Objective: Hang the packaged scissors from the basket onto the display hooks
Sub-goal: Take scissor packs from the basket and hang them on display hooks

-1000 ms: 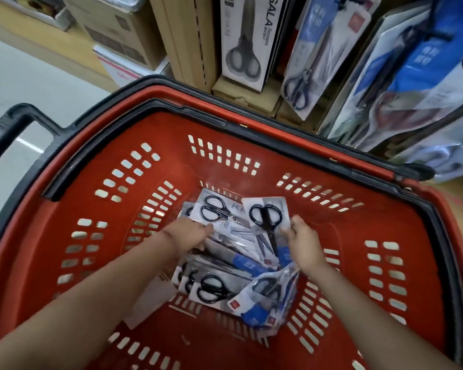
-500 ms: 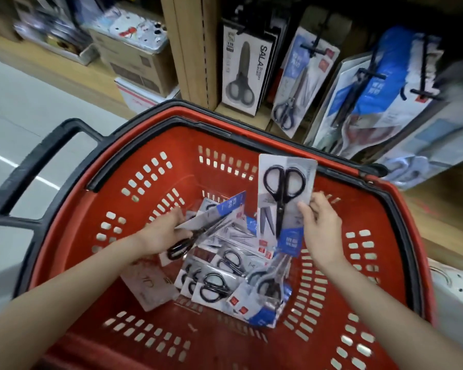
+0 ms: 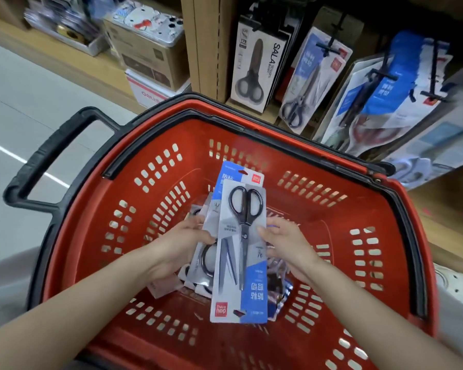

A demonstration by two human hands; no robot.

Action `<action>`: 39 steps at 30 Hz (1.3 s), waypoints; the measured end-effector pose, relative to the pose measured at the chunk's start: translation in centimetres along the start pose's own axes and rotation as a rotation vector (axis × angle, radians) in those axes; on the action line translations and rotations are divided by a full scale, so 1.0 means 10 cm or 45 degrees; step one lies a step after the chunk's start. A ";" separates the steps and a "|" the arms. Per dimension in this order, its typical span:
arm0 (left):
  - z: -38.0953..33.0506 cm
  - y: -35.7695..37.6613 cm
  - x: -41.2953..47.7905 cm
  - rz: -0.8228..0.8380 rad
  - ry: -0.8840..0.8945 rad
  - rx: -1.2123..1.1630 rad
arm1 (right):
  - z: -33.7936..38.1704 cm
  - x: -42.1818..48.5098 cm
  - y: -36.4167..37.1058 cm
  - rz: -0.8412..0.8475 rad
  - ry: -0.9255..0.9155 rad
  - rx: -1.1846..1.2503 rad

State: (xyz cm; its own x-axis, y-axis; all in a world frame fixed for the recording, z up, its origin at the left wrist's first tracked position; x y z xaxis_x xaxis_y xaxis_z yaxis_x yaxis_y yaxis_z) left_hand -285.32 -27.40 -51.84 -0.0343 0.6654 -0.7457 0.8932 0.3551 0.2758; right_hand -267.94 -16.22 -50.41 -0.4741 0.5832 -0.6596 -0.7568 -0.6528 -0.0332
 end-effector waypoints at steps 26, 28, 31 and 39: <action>-0.45 0.37 -0.24 -0.260 0.620 0.644 | 0.57 -0.25 -0.26 -0.311 -0.536 -0.344; -0.49 0.47 -0.31 -0.229 0.595 0.513 | 0.69 -0.27 -0.39 -0.318 -0.551 -0.314; -0.47 0.52 -0.32 -0.271 0.581 0.418 | 0.86 -0.38 -0.59 -0.443 -0.609 -0.201; -0.42 0.78 -0.33 -0.241 0.522 0.091 | 0.86 -0.77 -1.16 -0.706 -0.513 0.339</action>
State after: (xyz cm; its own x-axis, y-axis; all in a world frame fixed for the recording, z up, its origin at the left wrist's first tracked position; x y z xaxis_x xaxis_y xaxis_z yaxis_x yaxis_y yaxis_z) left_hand -280.15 -24.10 -44.66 -0.3616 0.8032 -0.4734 0.8823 0.4589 0.1047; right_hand -259.38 -9.02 -38.49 -0.0799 0.9595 -0.2702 -0.9928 -0.1008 -0.0642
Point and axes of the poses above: each hand's wrist, its own x-axis towards the middle knuckle, its own y-axis out of the palm, z = x × y, the point moved 2 cm from there along x, towards the middle knuckle
